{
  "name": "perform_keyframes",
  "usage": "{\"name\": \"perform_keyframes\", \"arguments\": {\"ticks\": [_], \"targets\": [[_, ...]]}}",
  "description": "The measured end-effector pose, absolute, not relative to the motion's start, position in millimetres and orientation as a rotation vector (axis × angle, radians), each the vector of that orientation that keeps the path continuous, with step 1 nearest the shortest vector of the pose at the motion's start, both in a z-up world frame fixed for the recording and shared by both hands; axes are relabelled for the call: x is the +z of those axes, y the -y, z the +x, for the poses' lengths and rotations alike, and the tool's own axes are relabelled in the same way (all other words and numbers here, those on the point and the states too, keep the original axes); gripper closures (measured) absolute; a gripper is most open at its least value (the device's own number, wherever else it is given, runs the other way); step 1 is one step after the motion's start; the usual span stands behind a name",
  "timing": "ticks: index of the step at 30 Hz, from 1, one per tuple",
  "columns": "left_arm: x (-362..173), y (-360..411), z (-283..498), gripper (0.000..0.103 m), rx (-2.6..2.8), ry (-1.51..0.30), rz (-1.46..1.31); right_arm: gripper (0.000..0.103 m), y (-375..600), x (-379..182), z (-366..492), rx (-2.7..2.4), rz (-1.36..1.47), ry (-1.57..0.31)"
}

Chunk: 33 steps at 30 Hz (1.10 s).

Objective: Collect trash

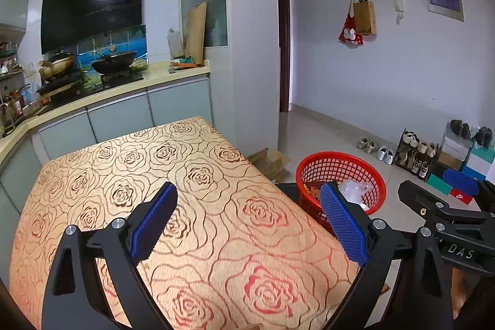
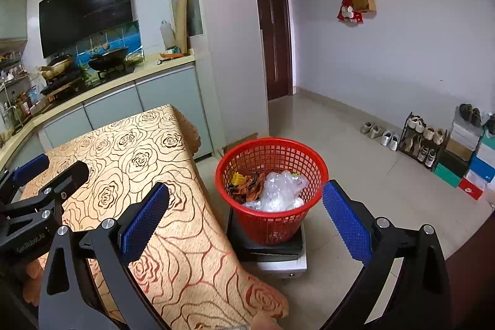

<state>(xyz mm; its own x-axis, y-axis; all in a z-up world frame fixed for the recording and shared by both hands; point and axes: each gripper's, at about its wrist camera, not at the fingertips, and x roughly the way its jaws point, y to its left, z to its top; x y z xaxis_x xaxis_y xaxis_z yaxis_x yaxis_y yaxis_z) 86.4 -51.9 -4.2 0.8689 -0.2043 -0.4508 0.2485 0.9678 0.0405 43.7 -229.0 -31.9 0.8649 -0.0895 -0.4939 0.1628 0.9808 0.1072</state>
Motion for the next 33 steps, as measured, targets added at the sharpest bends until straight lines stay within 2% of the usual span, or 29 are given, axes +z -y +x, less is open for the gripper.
{"name": "perform_keyframes", "arguments": {"ticks": [11,33], "targets": [[-9,43,52,0.011,-0.206,-0.444,0.075,0.007,213,-35,12,-0.123,0.128,-0.483],[-2,29,36,0.011,-0.163,-0.413,0.085,0.007,221,-29,-3,-0.122,0.156,-0.462]]}}
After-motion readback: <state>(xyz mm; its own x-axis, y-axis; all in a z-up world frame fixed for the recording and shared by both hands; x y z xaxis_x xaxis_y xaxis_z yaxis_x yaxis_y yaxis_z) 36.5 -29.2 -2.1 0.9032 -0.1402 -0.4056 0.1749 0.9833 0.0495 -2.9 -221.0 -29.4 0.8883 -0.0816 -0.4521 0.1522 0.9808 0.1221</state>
